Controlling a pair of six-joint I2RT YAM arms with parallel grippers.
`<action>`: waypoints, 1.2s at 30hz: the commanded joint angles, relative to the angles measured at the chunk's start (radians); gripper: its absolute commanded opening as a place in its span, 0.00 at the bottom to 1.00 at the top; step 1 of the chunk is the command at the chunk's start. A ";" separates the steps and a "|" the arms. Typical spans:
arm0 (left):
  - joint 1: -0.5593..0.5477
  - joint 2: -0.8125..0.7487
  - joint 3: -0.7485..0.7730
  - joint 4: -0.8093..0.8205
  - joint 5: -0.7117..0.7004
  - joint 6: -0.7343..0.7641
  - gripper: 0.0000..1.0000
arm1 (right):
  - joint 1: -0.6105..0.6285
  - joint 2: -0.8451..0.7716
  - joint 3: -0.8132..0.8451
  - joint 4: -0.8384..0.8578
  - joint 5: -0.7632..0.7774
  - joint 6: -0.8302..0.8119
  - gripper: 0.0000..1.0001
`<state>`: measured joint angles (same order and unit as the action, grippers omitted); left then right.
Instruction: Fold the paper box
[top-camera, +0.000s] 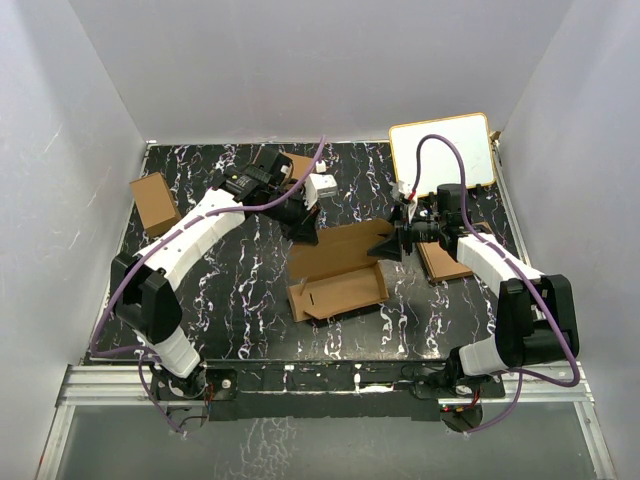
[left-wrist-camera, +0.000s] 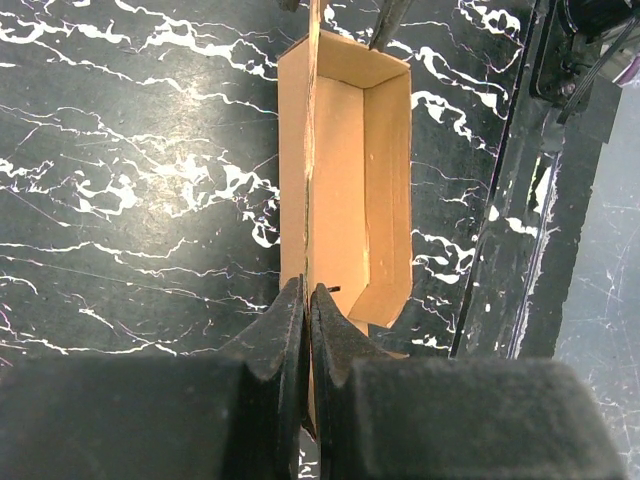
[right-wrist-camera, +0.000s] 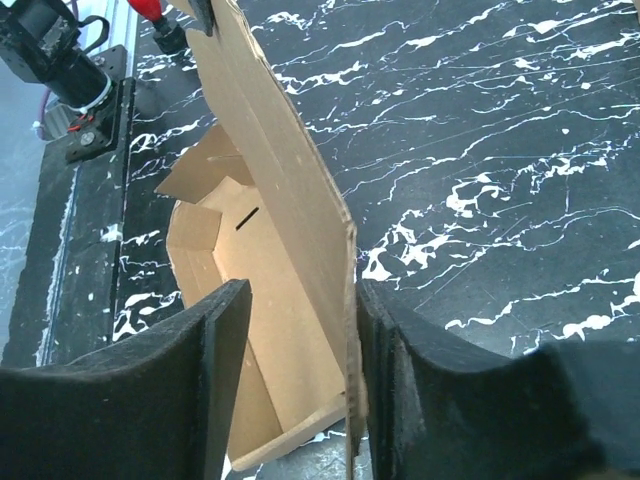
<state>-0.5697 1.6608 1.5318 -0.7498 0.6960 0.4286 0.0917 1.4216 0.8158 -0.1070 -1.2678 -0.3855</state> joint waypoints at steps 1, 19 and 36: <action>-0.009 -0.009 0.041 -0.039 0.037 0.048 0.00 | 0.005 -0.003 0.051 0.029 -0.090 -0.054 0.45; -0.011 -0.024 0.025 -0.027 0.011 0.068 0.00 | 0.000 -0.010 0.083 -0.053 -0.137 -0.090 0.08; 0.051 -0.730 -0.599 0.591 -0.444 -0.539 0.86 | -0.064 -0.060 0.072 -0.078 -0.131 -0.130 0.08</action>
<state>-0.5472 1.2083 1.1267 -0.3969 0.3542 0.1612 0.0319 1.4044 0.8494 -0.2142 -1.3464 -0.4480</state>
